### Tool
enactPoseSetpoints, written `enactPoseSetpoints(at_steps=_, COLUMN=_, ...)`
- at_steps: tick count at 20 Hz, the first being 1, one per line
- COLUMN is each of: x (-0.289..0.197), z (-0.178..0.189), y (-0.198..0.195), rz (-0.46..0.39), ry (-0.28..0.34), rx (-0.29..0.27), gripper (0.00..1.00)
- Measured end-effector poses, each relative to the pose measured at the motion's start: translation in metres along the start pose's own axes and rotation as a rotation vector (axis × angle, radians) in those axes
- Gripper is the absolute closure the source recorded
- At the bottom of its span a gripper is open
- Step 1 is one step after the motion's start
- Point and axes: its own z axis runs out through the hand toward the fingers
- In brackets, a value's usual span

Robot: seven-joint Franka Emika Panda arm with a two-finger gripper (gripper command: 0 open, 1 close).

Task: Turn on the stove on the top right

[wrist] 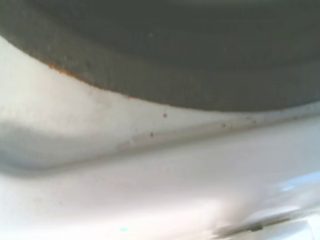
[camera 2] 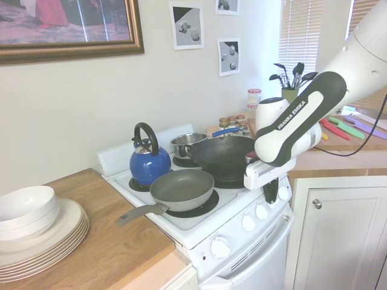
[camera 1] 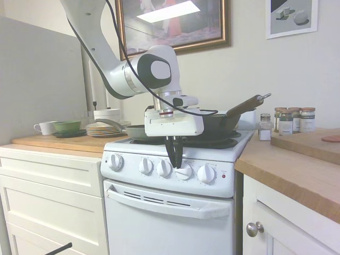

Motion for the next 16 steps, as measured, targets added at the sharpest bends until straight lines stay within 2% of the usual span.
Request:
enactPoseSetpoints(at_steps=9, x=-0.006, z=0.020, y=0.004, rz=0.010, ry=-0.010, rx=-0.010, gripper=1.00)
enactPoseSetpoints(at_steps=16, x=-0.018, z=0.029, y=-0.003, rz=0.023, ry=0.080, rx=-0.072, gripper=1.00)
